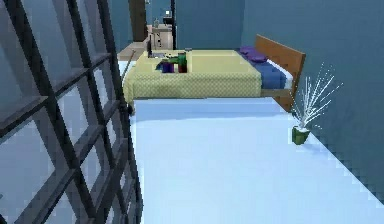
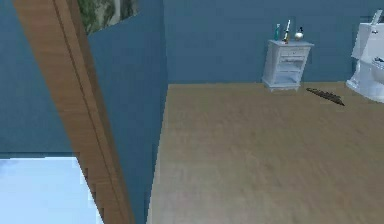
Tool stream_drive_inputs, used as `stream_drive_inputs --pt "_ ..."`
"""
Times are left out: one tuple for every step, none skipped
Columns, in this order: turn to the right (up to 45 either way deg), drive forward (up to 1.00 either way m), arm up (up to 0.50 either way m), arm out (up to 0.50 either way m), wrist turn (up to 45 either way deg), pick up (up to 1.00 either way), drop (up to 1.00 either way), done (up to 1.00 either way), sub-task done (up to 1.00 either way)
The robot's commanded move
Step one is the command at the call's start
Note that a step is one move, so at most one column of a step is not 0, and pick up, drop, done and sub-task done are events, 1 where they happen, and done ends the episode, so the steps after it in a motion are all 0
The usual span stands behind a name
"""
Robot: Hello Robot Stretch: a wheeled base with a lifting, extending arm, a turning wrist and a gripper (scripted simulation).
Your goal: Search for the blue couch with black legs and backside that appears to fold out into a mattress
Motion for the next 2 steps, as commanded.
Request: stream_drive_inputs --pt "0.0 1.00 0.00 0.00 0.0 0.00 0.00 0.00 0.00" --pt "-6.0 0.00 0.00 0.00 0.0 0.00 0.00 0.00 0.00"
